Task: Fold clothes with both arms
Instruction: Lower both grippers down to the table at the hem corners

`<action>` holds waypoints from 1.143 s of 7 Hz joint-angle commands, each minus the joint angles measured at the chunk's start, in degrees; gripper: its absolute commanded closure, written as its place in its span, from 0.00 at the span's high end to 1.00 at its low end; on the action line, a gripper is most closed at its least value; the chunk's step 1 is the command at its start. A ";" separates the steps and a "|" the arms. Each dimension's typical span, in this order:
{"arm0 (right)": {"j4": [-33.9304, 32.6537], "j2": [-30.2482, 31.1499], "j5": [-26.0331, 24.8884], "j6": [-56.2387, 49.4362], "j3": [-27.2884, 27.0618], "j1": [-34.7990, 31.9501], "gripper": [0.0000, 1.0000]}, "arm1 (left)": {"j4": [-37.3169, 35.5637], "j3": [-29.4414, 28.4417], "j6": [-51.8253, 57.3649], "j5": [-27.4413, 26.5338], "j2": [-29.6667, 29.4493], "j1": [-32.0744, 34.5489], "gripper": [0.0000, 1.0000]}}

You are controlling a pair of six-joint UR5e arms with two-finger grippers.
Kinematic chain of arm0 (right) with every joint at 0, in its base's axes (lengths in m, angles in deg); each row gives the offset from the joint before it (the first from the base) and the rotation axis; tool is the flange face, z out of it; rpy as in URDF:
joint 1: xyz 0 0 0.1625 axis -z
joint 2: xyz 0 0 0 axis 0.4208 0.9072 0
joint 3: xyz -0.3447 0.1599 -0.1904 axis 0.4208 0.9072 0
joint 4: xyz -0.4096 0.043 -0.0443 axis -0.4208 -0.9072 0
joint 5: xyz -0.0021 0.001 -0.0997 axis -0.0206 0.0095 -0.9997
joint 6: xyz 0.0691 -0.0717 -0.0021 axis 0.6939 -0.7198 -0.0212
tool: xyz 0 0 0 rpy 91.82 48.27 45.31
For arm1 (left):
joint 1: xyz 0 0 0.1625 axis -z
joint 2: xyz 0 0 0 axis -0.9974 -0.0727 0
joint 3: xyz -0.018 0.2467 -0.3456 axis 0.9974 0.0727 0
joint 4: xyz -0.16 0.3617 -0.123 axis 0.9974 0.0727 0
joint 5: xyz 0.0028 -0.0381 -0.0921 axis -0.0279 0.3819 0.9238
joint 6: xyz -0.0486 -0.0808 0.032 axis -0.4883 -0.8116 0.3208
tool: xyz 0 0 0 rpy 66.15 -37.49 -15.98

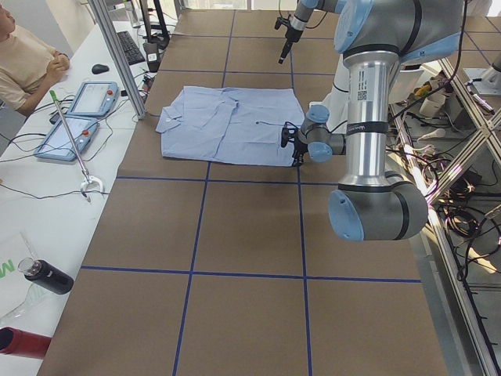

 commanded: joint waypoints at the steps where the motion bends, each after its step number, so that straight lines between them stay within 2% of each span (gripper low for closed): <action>1: 0.00 0.00 -0.12 0.05 0.01 0.23 1.00 | -0.04 -0.44 0.00 0.00 -0.17 -0.17 0.53; 2: 0.00 0.09 -0.38 0.05 0.01 0.40 1.00 | -0.04 -0.44 0.00 0.00 -0.35 -0.17 0.50; 3: 0.00 0.18 -0.39 0.05 0.01 0.49 1.00 | -0.04 -0.44 0.00 0.09 -0.44 -0.17 0.21; 4: 0.00 0.26 -0.39 0.05 0.01 0.67 1.00 | -0.04 -0.35 -0.09 0.09 -0.44 -0.17 0.00; 6: 0.00 0.27 -0.47 0.49 0.01 1.19 1.00 | -0.04 -0.26 -0.09 -0.08 -0.35 -0.09 0.00; 8: 0.17 0.79 -4.58 4.43 0.10 4.69 1.00 | 0.05 0.09 -0.09 0.00 -0.61 0.00 0.00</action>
